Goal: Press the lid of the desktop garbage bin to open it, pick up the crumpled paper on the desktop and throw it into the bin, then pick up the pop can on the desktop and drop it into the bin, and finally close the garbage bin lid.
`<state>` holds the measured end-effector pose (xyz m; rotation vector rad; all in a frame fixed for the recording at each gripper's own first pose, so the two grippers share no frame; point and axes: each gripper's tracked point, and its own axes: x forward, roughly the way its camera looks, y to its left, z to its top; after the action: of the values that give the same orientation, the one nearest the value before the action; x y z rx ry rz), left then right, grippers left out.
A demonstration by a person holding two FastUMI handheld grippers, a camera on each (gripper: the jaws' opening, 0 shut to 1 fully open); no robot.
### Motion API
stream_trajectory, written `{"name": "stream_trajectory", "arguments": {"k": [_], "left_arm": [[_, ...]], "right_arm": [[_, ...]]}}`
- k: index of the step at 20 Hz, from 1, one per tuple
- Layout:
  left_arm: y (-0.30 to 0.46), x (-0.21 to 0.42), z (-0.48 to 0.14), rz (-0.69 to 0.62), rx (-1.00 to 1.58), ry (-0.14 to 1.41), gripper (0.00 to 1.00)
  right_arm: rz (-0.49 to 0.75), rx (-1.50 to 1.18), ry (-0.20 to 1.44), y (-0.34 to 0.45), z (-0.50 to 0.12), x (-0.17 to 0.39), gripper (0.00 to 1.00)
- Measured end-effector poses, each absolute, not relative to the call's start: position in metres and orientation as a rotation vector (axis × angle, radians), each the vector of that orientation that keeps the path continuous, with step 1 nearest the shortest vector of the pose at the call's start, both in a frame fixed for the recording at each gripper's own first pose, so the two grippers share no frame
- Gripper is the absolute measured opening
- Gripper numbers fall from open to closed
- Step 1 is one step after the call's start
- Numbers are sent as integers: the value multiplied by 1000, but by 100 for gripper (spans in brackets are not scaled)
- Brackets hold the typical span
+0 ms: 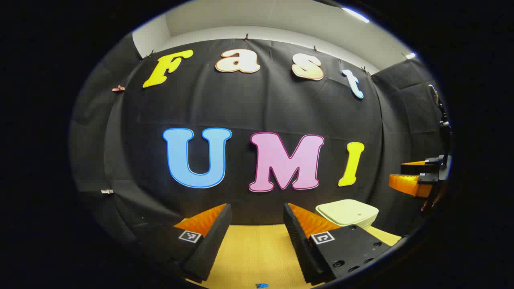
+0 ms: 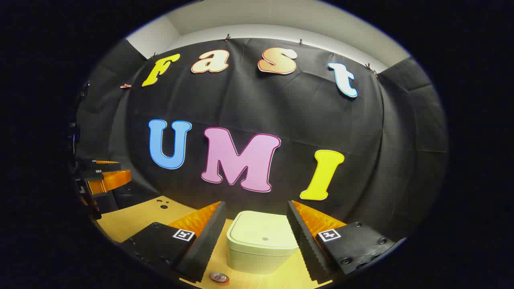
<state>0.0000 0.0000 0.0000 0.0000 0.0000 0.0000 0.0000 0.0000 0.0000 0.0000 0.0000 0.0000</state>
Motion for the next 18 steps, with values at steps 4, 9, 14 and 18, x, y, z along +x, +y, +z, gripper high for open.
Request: {"name": "stream_trajectory", "arguments": {"k": [4,9,14,18], "left_arm": [[-1,3,-1,6,4,5,84],[-4,7,0,5,13,8,84],[-7,9,-3,-8,12,21,84],[-7,8,-5,-7,2,26,84]], "right_arm": [[12,-4,-1,2,-1,4,93],[12,3,8,0,-4,7,93],[21,12,12,1,-6,9,87],[36,17,32,4,-10,11,69]]}}
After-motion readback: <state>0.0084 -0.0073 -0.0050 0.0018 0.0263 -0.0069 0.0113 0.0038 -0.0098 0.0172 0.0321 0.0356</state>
